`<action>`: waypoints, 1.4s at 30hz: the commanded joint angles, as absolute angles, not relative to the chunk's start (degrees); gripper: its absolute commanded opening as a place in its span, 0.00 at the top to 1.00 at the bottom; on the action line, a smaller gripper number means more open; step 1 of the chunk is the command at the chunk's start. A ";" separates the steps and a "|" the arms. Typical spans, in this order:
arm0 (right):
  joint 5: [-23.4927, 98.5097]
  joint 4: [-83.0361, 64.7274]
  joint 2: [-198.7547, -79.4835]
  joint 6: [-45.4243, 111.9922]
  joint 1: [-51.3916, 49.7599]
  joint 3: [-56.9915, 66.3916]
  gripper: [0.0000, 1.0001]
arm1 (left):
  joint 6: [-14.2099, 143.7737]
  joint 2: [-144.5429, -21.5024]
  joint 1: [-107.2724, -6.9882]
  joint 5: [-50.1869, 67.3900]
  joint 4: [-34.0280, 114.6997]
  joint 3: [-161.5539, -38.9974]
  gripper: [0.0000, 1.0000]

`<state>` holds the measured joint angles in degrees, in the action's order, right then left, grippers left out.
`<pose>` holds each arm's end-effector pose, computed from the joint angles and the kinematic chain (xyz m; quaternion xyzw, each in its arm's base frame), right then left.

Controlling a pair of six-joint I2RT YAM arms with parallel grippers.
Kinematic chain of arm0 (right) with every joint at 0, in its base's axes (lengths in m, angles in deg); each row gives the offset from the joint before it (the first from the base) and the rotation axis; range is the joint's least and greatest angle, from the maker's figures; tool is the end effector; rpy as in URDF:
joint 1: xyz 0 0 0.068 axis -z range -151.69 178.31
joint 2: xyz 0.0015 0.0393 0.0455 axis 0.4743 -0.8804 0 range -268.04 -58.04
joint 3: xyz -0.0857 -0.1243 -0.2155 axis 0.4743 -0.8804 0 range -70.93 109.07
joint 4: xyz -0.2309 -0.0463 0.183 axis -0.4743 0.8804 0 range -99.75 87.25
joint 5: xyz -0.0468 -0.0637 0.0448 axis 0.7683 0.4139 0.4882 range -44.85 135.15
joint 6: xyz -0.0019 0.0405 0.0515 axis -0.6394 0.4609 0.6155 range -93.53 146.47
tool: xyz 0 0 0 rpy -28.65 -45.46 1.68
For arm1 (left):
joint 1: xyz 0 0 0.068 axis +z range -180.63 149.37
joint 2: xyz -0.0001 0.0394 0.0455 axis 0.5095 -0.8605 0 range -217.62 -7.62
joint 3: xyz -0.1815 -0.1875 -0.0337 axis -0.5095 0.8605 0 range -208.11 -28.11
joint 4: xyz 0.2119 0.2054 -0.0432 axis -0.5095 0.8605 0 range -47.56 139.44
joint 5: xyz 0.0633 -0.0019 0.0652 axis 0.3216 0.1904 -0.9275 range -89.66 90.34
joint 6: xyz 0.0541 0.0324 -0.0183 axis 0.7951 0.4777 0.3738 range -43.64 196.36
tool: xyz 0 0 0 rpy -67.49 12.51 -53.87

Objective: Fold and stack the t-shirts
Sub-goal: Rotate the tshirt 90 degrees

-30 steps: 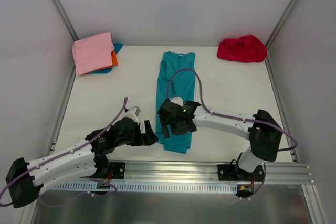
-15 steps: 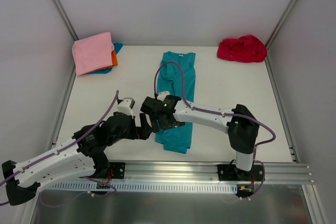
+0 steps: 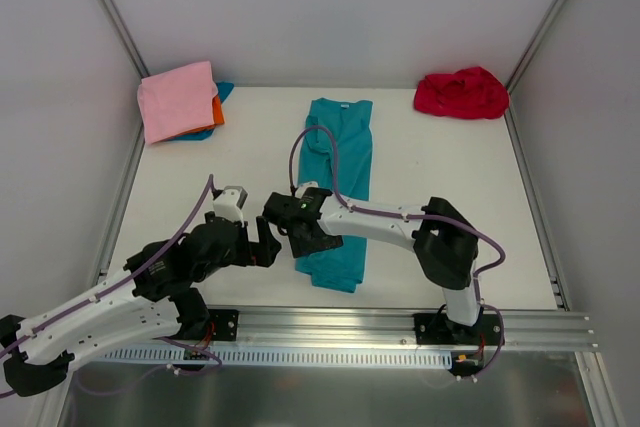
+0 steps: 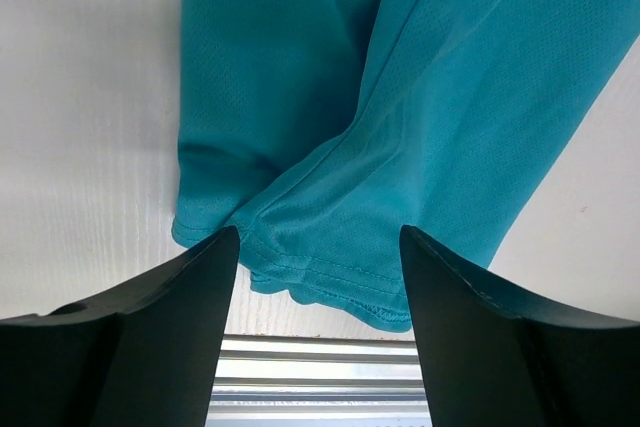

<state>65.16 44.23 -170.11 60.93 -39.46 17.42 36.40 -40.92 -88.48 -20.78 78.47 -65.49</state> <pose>0.1773 0.3872 0.1700 -0.2628 0.9434 -0.0263 0.2006 0.1170 -0.1512 0.2682 0.0458 0.8630 -0.2541 0.4343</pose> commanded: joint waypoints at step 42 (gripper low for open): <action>73.01 47.55 -147.87 66.99 -35.68 -2.37 0.99 | 37.34 -40.40 -89.17 -21.46 79.71 -63.79 0.01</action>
<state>69.05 44.27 -152.14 64.12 -36.20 -0.11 36.59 -40.15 -88.48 -20.81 79.43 -63.88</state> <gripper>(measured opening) 0.011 0.989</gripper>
